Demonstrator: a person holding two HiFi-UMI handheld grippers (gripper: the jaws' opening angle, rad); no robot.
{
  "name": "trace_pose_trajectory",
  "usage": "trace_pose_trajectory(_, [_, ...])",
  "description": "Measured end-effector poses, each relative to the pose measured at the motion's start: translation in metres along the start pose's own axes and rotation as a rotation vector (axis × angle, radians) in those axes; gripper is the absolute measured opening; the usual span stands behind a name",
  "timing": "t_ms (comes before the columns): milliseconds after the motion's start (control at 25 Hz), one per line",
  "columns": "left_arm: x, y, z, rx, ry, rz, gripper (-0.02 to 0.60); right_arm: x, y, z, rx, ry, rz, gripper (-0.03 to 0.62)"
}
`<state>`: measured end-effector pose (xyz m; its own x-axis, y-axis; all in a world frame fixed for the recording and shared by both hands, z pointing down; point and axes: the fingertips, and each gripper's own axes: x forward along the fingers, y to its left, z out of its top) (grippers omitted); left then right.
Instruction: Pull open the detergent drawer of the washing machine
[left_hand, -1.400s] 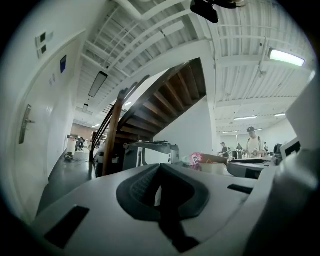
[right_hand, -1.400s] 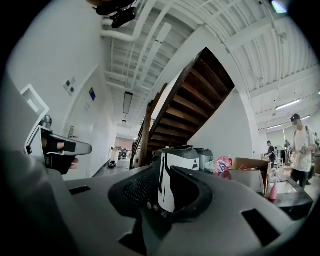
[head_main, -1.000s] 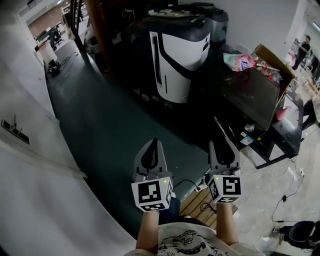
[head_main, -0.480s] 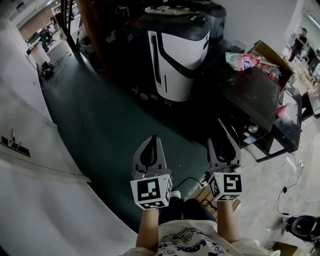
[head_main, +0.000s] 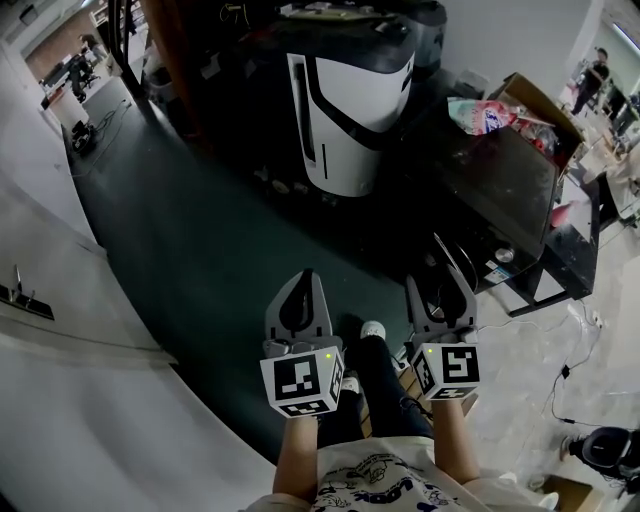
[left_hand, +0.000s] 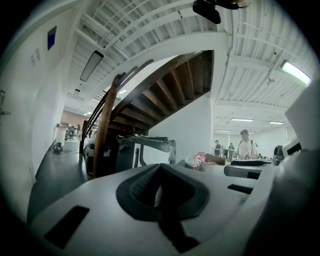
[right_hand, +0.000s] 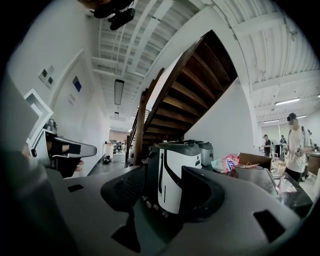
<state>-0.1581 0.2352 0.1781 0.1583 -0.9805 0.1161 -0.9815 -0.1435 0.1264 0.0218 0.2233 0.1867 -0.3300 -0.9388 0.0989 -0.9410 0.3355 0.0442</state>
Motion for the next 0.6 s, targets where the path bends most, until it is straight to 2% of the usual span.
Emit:
trace_pose_trajectory(240, [0.034,0.0,-0.001,-0.002,0.002,0.007,0.015,0.03,-0.021,-0.004,0.019,0.0,-0.009,0.227])
trace_pose_trajectory(600, [0.115,0.004,0.005,0.001,0.007,0.021,0.015,0.106,-0.062,-0.001,0.046,-0.005,-0.011,0.227])
